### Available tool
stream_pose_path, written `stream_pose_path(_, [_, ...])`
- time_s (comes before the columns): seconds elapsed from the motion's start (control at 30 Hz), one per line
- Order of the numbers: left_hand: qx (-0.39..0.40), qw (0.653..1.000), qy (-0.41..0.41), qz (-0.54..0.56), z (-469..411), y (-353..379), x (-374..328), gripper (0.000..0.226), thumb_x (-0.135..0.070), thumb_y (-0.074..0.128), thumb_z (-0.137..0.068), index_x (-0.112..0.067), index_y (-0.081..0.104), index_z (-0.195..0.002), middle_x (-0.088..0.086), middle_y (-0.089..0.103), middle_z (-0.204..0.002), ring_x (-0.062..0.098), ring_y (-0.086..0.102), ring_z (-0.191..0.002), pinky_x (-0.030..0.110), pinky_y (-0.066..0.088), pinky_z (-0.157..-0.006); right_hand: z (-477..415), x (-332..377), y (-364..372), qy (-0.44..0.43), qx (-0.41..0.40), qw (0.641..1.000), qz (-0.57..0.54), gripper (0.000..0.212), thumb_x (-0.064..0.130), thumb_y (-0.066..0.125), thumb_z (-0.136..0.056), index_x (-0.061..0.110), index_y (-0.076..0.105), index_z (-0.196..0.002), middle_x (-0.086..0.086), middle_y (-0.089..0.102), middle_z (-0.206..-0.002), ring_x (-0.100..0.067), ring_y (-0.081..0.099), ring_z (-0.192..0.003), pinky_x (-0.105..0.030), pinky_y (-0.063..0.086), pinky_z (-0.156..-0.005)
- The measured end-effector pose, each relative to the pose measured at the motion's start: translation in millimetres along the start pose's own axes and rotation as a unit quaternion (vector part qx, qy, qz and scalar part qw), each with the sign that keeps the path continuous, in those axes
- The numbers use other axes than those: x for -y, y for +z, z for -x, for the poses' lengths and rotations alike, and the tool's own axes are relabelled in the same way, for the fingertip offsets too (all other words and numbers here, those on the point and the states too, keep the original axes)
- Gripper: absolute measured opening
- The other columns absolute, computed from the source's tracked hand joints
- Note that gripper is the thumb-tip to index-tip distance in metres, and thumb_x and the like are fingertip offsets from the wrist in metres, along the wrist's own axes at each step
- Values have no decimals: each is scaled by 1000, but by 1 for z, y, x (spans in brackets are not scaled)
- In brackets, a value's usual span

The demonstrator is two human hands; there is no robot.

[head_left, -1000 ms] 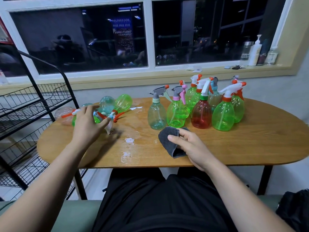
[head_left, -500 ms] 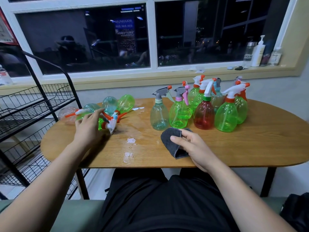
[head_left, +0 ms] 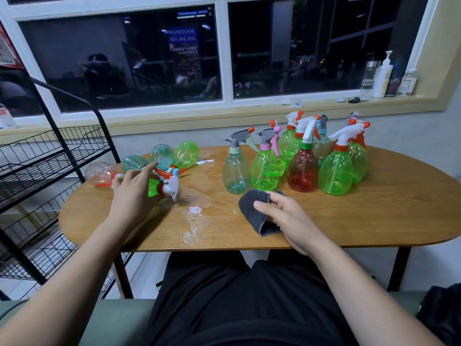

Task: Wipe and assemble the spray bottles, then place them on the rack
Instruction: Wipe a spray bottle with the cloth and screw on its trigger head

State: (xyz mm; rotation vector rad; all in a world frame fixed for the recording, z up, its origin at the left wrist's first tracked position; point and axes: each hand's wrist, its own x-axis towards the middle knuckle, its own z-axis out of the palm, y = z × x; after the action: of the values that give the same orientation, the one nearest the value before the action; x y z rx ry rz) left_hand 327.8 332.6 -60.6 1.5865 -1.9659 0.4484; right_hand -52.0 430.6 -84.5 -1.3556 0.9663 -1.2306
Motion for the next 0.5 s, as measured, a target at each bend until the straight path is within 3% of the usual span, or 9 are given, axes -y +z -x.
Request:
stream_pose_path(0.17, [-1, 998, 59, 17, 16, -6, -41, 112, -46, 93, -74, -25, 30, -165, 4, 72, -131, 31, 49, -132, 55, 36, -103, -5, -4, -2, 21, -18, 999, -18, 26, 19, 58, -110, 14, 70, -132, -7, 78, -122, -27, 73, -118, -46, 54, -103])
stream_pose_path(0.27, [8, 995, 90, 38, 25, -10, -71, 118, -40, 96, -70, -23, 30, -166, 0, 73, -124, 24, 42, -131, 57, 38, -104, -8, -8, -3, 27, -27, 999, -24, 29, 15, 51, -112, 11, 67, -137, -7, 77, -124, -26, 72, -121, -43, 54, -106])
stream_pose_path(0.4, [54, 985, 144, 75, 34, -9, -100, 108, -44, 79, -79, -30, 20, -169, -22, 69, -124, 19, 46, -136, 47, 29, -108, -11, -9, -3, 30, -37, 998, -48, 31, 13, 47, -113, 10, 66, -138, -8, 76, -127, -24, 71, -121, -37, 55, -104])
stream_pose_path(0.5, [57, 980, 168, 89, 34, -7, -112, 100, -51, 72, -80, -34, 25, -167, -26, 69, -124, 14, 47, -137, 46, 30, -108, -11, -9, -2, 31, -41, 997, -54, 31, 13, 47, -113, 11, 67, -136, -9, 76, -128, -23, 72, -120, -34, 56, -100])
